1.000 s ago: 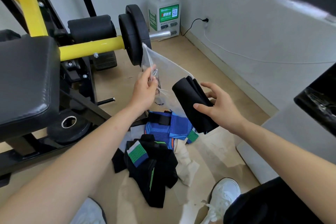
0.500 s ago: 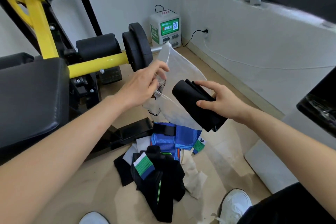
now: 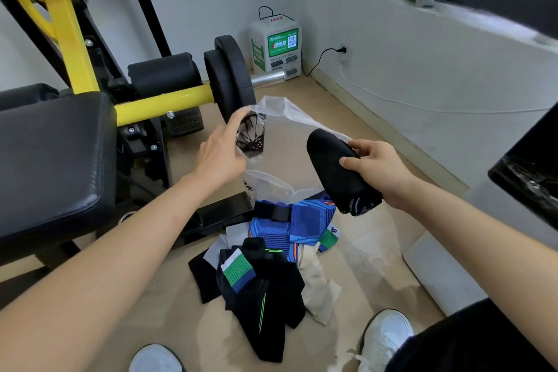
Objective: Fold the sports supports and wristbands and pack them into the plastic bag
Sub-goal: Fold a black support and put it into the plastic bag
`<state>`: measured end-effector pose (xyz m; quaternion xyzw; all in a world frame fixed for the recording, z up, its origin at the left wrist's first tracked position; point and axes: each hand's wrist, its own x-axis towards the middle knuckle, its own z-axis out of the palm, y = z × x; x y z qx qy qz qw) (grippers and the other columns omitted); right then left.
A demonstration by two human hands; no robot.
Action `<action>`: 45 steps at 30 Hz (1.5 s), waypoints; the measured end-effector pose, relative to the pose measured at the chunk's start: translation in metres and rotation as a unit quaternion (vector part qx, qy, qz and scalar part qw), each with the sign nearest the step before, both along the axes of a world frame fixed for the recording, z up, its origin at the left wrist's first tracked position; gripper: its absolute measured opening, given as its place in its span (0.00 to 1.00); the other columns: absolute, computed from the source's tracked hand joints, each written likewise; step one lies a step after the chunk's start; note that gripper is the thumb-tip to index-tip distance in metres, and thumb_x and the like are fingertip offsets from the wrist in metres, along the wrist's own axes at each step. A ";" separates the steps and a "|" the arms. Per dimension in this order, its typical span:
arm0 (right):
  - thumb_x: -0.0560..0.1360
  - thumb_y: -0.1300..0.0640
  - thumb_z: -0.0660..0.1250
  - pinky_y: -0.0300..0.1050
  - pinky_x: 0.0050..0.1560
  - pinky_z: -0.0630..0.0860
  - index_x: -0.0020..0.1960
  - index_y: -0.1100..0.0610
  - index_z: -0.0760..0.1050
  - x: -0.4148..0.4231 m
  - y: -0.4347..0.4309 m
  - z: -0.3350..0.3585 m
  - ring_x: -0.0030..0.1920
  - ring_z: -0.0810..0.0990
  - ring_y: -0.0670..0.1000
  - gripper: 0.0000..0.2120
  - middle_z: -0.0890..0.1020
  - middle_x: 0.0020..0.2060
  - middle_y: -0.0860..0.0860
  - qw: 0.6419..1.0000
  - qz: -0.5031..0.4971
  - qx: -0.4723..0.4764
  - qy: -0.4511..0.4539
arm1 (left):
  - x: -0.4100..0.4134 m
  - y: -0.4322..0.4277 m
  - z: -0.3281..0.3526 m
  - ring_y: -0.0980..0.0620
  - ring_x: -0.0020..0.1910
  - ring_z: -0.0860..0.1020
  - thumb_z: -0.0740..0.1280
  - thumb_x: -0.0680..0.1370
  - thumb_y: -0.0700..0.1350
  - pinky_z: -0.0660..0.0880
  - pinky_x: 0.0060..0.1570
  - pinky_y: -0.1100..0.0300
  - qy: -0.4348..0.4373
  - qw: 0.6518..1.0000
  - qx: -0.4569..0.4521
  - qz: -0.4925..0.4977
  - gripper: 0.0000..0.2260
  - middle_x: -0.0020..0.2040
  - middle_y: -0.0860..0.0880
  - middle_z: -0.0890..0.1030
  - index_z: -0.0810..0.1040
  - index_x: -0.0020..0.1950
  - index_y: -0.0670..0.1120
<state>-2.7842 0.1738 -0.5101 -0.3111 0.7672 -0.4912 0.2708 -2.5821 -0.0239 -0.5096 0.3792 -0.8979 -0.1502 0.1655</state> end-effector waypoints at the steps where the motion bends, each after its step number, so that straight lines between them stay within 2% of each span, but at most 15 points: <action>1: 0.76 0.63 0.69 0.53 0.50 0.81 0.46 0.50 0.78 -0.001 0.002 -0.001 0.45 0.84 0.56 0.08 0.85 0.45 0.53 1.000 -0.012 0.002 -0.010 | 0.004 -0.003 0.000 0.43 0.46 0.78 0.64 0.73 0.31 0.74 0.48 0.50 0.014 1.000 0.016 -0.013 0.40 0.59 0.46 0.78 0.59 0.76 0.64; 4: 0.76 0.62 0.69 0.57 0.51 0.82 0.50 0.56 0.80 -0.006 0.004 -0.004 0.48 0.85 0.60 0.04 0.85 0.50 0.59 0.998 -0.047 0.010 -0.051 | 0.013 -0.010 0.013 0.52 0.34 0.76 0.62 0.75 0.31 0.77 0.40 0.53 0.088 0.993 0.051 -0.053 0.29 0.66 0.49 0.80 0.74 0.67 0.60; 7: 0.76 0.61 0.70 0.53 0.49 0.83 0.57 0.60 0.79 -0.007 0.002 -0.004 0.48 0.85 0.60 0.10 0.85 0.50 0.59 0.994 -0.044 0.022 -0.102 | 0.016 -0.010 0.043 0.43 0.42 0.80 0.63 0.77 0.32 0.81 0.47 0.45 0.198 0.971 0.098 -0.097 0.23 0.60 0.58 0.81 0.80 0.61 0.59; 9: 0.76 0.61 0.70 0.51 0.45 0.83 0.57 0.60 0.79 -0.007 0.001 -0.006 0.48 0.85 0.61 0.11 0.85 0.49 0.60 0.988 -0.024 0.043 -0.143 | 0.017 -0.006 0.055 0.48 0.44 0.81 0.64 0.76 0.31 0.80 0.48 0.50 0.247 0.948 0.151 -0.134 0.24 0.57 0.58 0.83 0.81 0.62 0.58; 11: 0.76 0.60 0.71 0.48 0.41 0.83 0.58 0.59 0.79 -0.005 0.002 -0.015 0.46 0.85 0.60 0.11 0.85 0.49 0.60 0.986 -0.007 0.081 -0.145 | 0.019 -0.003 0.046 0.56 0.50 0.78 0.68 0.76 0.34 0.76 0.56 0.56 0.178 0.963 0.145 -0.142 0.25 0.60 0.54 0.80 0.78 0.69 0.54; 14: 0.76 0.60 0.70 0.49 0.41 0.82 0.60 0.60 0.78 -0.001 0.004 -0.038 0.44 0.85 0.58 0.13 0.84 0.48 0.60 0.987 0.001 0.131 -0.097 | 0.028 -0.003 -0.002 0.50 0.57 0.74 0.72 0.74 0.40 0.68 0.57 0.58 0.012 0.992 0.076 -0.100 0.30 0.56 0.48 0.72 0.70 0.75 0.55; 19: 0.75 0.58 0.72 0.52 0.50 0.82 0.65 0.55 0.76 0.010 0.005 -0.072 0.48 0.85 0.59 0.19 0.84 0.53 0.57 0.981 0.035 0.179 -0.070 | 0.032 0.015 -0.089 0.47 0.60 0.72 0.71 0.76 0.40 0.68 0.56 0.60 -0.018 0.980 0.186 -0.061 0.37 0.61 0.48 0.65 0.58 0.81 0.51; 21: 0.74 0.56 0.72 0.47 0.49 0.81 0.68 0.53 0.76 0.015 0.002 -0.075 0.47 0.84 0.56 0.22 0.84 0.54 0.54 0.981 0.048 0.187 -0.024 | 0.028 0.023 -0.112 0.51 0.55 0.72 0.71 0.76 0.39 0.70 0.51 0.64 0.014 0.970 0.237 -0.057 0.39 0.64 0.49 0.64 0.55 0.82 0.56; 26: 0.74 0.57 0.68 0.48 0.48 0.78 0.58 0.57 0.81 0.027 0.000 -0.059 0.49 0.81 0.58 0.13 0.84 0.51 0.56 0.930 0.099 0.235 0.266 | 0.014 0.036 -0.150 0.59 0.46 0.75 0.70 0.77 0.36 0.70 0.41 0.77 0.069 0.949 0.303 -0.051 0.41 0.63 0.47 0.65 0.53 0.82 0.59; 28: 0.74 0.57 0.69 0.47 0.49 0.78 0.59 0.56 0.81 0.028 -0.004 -0.059 0.50 0.81 0.57 0.13 0.85 0.52 0.54 0.934 0.104 0.230 0.254 | 0.007 0.040 -0.161 0.54 0.52 0.79 0.70 0.77 0.36 0.71 0.45 0.72 0.090 0.942 0.320 -0.043 0.41 0.64 0.47 0.65 0.53 0.81 0.60; 31: 0.75 0.56 0.71 0.43 0.51 0.76 0.65 0.52 0.78 0.028 -0.018 -0.081 0.52 0.81 0.53 0.18 0.83 0.54 0.49 0.962 0.086 0.204 0.159 | -0.002 0.046 -0.171 0.58 0.54 0.72 0.70 0.78 0.36 0.66 0.49 0.73 0.112 0.941 0.319 -0.026 0.40 0.62 0.49 0.65 0.52 0.82 0.57; 33: 0.72 0.56 0.72 0.50 0.54 0.79 0.65 0.50 0.77 0.027 -0.033 -0.109 0.50 0.83 0.54 0.21 0.84 0.53 0.50 0.977 0.036 0.185 0.095 | -0.004 0.048 -0.177 0.57 0.55 0.71 0.69 0.78 0.36 0.66 0.48 0.71 0.114 0.941 0.318 -0.027 0.40 0.61 0.50 0.64 0.51 0.83 0.55; 38: 0.73 0.54 0.71 0.53 0.56 0.80 0.65 0.51 0.76 0.028 -0.070 -0.166 0.51 0.83 0.52 0.20 0.83 0.55 0.49 0.994 -0.006 0.103 0.047 | -0.002 0.040 -0.191 0.55 0.46 0.77 0.66 0.77 0.33 0.74 0.49 0.65 0.116 0.948 0.297 0.013 0.41 0.61 0.51 0.62 0.48 0.83 0.52; 41: 0.75 0.56 0.69 0.53 0.56 0.79 0.64 0.53 0.78 0.024 -0.083 -0.185 0.51 0.83 0.53 0.17 0.85 0.54 0.51 0.992 0.000 0.109 0.070 | 0.001 0.027 -0.194 0.50 0.42 0.77 0.69 0.76 0.41 0.73 0.43 0.62 0.105 0.962 0.237 0.079 0.40 0.59 0.51 0.61 0.51 0.82 0.51; 45: 0.77 0.52 0.67 0.42 0.55 0.73 0.69 0.49 0.74 0.022 -0.087 -0.200 0.58 0.80 0.51 0.20 0.82 0.60 0.48 0.967 0.090 0.171 0.164 | -0.006 0.011 -0.201 0.47 0.54 0.73 0.78 0.67 0.59 0.77 0.50 0.51 0.039 0.978 0.148 0.145 0.44 0.60 0.48 0.64 0.59 0.75 0.49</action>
